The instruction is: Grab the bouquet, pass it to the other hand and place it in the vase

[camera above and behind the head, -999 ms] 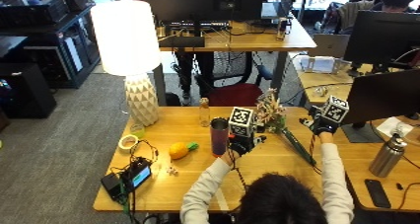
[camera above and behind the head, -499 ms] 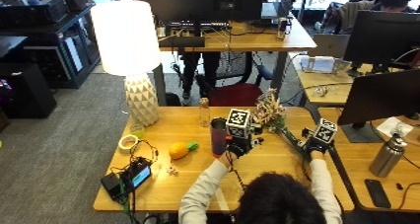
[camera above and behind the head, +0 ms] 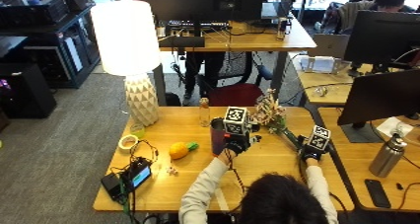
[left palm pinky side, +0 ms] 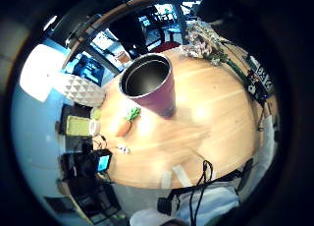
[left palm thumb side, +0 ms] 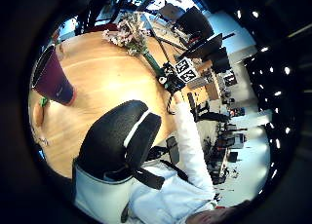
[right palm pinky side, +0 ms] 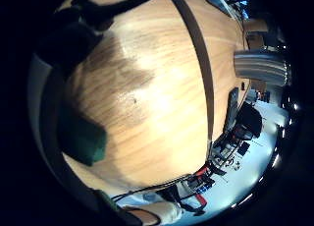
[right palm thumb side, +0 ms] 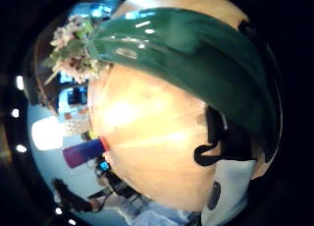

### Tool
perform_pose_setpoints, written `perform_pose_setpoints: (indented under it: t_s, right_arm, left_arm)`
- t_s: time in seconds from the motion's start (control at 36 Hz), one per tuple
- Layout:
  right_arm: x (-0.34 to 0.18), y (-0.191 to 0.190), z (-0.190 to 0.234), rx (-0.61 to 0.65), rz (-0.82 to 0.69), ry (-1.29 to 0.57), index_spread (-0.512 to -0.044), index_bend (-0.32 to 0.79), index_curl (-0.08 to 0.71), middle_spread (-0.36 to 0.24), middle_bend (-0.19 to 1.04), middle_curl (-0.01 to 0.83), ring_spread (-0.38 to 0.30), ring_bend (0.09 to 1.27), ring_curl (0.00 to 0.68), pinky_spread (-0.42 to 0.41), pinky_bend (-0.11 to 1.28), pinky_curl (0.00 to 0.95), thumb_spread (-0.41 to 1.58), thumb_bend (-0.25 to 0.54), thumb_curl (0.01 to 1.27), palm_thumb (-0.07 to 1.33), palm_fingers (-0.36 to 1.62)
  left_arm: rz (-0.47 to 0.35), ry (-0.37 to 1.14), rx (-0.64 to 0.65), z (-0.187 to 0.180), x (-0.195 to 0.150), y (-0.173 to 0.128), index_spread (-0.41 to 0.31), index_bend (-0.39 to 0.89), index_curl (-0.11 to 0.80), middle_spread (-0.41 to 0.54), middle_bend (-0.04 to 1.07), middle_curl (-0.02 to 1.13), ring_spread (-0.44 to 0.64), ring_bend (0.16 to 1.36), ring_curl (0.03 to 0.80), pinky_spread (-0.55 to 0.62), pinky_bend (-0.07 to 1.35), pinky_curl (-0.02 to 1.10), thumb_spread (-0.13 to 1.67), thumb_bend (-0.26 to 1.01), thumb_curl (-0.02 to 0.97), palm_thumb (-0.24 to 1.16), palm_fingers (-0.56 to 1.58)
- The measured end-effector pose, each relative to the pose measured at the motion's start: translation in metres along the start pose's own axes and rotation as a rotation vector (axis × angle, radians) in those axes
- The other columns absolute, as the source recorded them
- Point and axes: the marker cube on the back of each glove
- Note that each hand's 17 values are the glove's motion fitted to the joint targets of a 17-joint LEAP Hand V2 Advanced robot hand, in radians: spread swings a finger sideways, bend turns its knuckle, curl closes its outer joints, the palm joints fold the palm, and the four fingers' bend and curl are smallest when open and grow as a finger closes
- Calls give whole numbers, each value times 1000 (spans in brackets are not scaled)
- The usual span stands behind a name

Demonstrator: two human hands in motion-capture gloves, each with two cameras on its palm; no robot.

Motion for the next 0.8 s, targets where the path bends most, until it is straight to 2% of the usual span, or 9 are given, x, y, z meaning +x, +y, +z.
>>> perform_pose_setpoints:
  t_s: [0.08, 0.11, 0.17, 0.22, 0.31, 0.47, 0.55, 0.67, 0.8]
  right_arm:
    - [-2, -9, -16, 204, 7, 117, -198, 525, 313, -53, 232, 354, 42, 320, 235, 229, 430, 266, 1067, 203, 397, 893, 748]
    - [-3, -12, -23, 285, 4, 161, -196, 477, 311, -67, 262, 367, 19, 374, 257, 192, 430, 268, 1046, 208, 410, 920, 845]
    - [-4, -14, -35, 391, 3, 221, -205, 273, 266, -120, 377, 402, -84, 577, 306, -15, 484, 274, 937, 166, 434, 914, 1283]
    - [-5, -12, -41, 423, 13, 231, -209, 189, 281, -136, 453, 437, -133, 698, 357, -114, 503, 300, 908, 145, 446, 915, 1410]
    - [-5, -4, -50, 429, 52, 196, -211, 235, 324, -146, 609, 501, -148, 816, 426, -166, 557, 350, 983, 127, 415, 905, 1592]
    - [-13, 8, -71, 518, 2, -34, -215, 359, 393, -155, 730, 561, -174, 894, 492, -222, 616, 403, 997, 48, 382, 851, 1543]
    - [-33, 10, -93, 615, -149, -311, -212, 418, 427, -155, 765, 578, -181, 916, 508, -230, 634, 419, 1006, 33, 376, 859, 1518]
    - [-72, 30, -134, 669, -341, -741, -206, 447, 458, -154, 796, 593, -181, 942, 522, -242, 671, 442, 978, 59, 418, 948, 1480]
    - [-99, 39, -160, 718, -456, -944, -198, 441, 485, -153, 816, 604, -181, 979, 535, -243, 708, 464, 891, 24, 463, 958, 1435]
  left_arm:
    - [-15, 7, -23, -3, -3, 0, 3, 165, 342, 128, 167, 277, 131, 539, 303, 308, 280, 321, 1021, -24, 261, 144, 381]
    - [-21, 11, -36, -5, -4, 1, 3, 164, 342, 128, 167, 277, 131, 539, 304, 308, 278, 321, 1021, -24, 261, 144, 382]
    - [-30, 21, -58, -9, -5, 2, 3, 163, 343, 126, 169, 280, 131, 537, 304, 309, 276, 321, 1021, -24, 262, 144, 384]
    - [-27, 45, -70, -13, -4, 3, 3, 165, 345, 126, 167, 281, 132, 534, 304, 309, 273, 322, 1021, -24, 263, 144, 385]
    - [-17, 91, -83, -20, -3, 3, 3, 162, 347, 123, 167, 283, 132, 531, 305, 309, 274, 325, 1021, -24, 264, 143, 388]
    - [-18, 154, -85, -36, -1, 0, 2, 163, 349, 115, 171, 288, 130, 527, 305, 305, 264, 326, 1012, -36, 260, 104, 399]
    - [-41, 216, -78, -40, 1, -11, 2, 159, 348, 108, 174, 292, 129, 523, 304, 301, 265, 330, 1005, -34, 259, 91, 406]
    - [-63, 413, -62, -61, 13, -28, 2, 164, 350, 103, 168, 293, 123, 522, 305, 289, 260, 331, 1003, -27, 262, 90, 421]
    - [-68, 657, -14, -86, 32, -49, 20, 131, 339, 120, 163, 293, 121, 539, 311, 283, 273, 340, 1004, -15, 271, 123, 399]
